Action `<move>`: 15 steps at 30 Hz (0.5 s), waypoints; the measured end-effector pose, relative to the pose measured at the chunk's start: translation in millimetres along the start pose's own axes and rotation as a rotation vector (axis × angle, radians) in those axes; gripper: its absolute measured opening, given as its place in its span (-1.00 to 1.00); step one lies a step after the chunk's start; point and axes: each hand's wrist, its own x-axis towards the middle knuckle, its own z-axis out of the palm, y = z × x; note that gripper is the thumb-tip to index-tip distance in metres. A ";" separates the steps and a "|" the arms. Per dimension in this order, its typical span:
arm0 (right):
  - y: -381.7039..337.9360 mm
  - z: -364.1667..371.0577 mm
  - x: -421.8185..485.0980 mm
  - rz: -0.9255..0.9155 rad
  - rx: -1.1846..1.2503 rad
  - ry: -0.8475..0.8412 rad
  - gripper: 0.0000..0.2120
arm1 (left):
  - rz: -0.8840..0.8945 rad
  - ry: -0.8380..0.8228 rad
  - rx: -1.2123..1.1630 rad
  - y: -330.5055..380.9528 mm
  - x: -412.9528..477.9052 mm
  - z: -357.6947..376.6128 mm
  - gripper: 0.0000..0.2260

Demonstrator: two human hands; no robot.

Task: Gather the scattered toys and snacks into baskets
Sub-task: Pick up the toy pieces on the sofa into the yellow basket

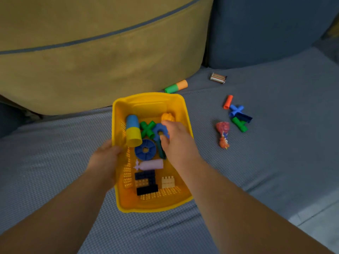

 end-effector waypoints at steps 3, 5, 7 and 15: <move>31.5 -30.1 -2.2 0.011 0.064 0.135 -0.65 | -0.009 0.028 -0.013 -13.9 -15.9 14.4 -0.80; 56.3 -46.6 -6.3 0.045 0.068 0.154 -0.64 | -0.009 0.040 -0.020 -23.2 -28.5 21.0 -0.82; 78.9 -56.1 -12.4 0.093 0.056 0.133 -0.62 | -0.002 0.061 -0.023 -30.9 -38.7 22.1 -0.82; 120.0 -22.1 -48.5 0.271 -0.299 -0.256 -0.53 | -0.005 0.152 -0.034 -58.7 -60.1 2.9 -0.82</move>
